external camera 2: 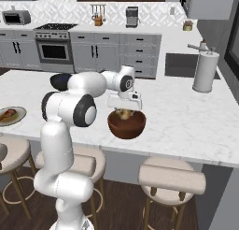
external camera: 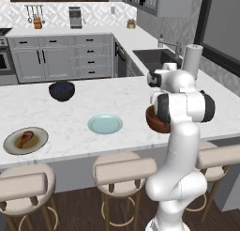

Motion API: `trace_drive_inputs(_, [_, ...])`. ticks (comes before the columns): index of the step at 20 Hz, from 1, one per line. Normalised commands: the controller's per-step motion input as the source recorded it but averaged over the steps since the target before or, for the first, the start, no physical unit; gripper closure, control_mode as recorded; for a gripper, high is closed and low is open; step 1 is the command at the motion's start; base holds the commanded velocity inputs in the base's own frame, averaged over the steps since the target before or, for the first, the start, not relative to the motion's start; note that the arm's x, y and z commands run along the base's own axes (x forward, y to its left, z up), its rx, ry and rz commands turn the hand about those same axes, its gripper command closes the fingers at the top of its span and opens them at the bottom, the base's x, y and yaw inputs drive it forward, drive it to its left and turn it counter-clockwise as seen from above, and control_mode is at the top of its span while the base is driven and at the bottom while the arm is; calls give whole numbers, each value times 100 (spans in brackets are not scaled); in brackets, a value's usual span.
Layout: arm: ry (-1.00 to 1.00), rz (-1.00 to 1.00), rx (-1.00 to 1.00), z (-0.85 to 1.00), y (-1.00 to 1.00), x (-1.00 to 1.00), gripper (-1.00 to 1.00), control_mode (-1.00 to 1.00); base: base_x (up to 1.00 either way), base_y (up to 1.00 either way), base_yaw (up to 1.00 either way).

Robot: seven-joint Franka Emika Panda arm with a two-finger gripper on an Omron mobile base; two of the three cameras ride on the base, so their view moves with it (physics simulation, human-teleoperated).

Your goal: Pick the chicken drumstick and onion from their plates and place them in the bowl. Then put the bowl in the fridge.

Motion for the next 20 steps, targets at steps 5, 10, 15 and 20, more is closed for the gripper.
trace_drive_inputs(5, [2, 0, 0, -45, 0, 13, 100, -100, 0, 0, 0])
trace_drive_inputs(10, [0, 0, 0, -50, 0, 4, 100, -100, 0, 0, 0])
trace_drive_inputs(15, [0, 0, 0, -55, 0, 0, -100, -100, 0, 0, 0])
trace_drive_inputs(20, [0, 0, 0, -14, 0, 0, -100, -100, 0, 0, 0])
